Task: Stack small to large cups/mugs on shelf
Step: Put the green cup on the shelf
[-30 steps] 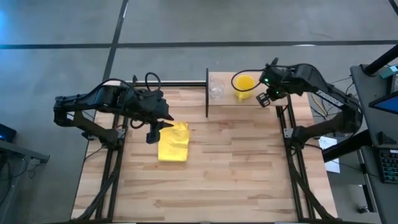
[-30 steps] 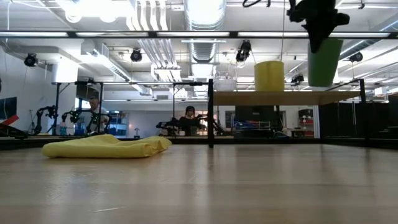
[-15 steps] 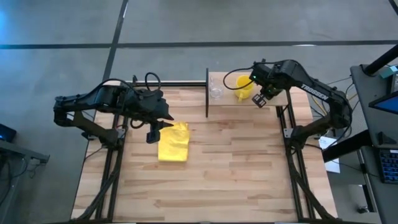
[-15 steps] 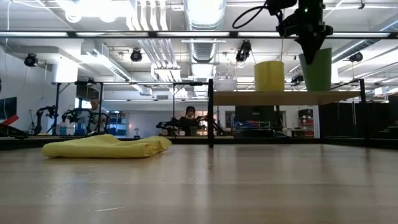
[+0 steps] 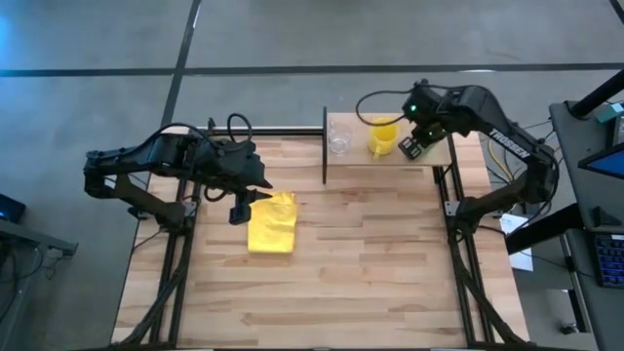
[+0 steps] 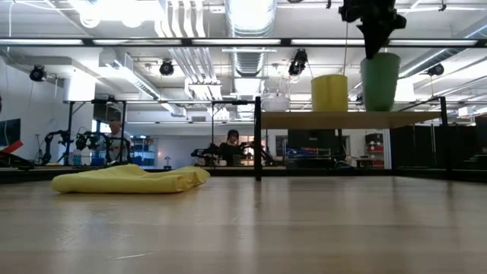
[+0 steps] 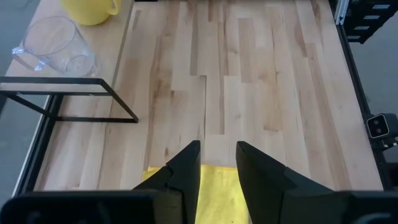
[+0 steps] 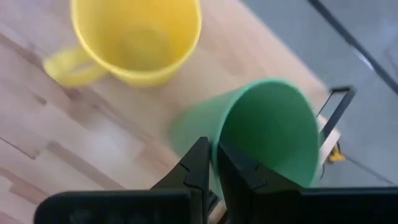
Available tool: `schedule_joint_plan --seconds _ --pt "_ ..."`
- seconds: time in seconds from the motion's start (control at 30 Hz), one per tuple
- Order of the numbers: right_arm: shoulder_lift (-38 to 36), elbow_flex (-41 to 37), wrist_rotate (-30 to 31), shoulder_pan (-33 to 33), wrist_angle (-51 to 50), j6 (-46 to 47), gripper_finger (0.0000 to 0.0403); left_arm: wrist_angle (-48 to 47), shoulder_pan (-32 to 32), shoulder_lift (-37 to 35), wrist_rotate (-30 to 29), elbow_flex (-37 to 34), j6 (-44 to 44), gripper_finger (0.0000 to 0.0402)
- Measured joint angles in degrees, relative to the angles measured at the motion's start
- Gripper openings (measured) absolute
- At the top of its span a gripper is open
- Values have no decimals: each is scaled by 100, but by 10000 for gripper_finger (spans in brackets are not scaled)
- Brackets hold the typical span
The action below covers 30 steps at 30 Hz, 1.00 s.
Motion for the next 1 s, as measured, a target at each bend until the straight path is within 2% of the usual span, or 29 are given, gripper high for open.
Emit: schedule_joint_plan --seconds 0.2,0.43,1.0 --pt "115 437 9 -280 13 -92 25 0 0 -21 0 0 -50 89" --pt "230 307 -49 -487 6 -187 25 1 -1 -47 0 0 -188 89" --pt "249 261 -59 -496 81 -197 22 0 0 -63 0 0 -254 89"
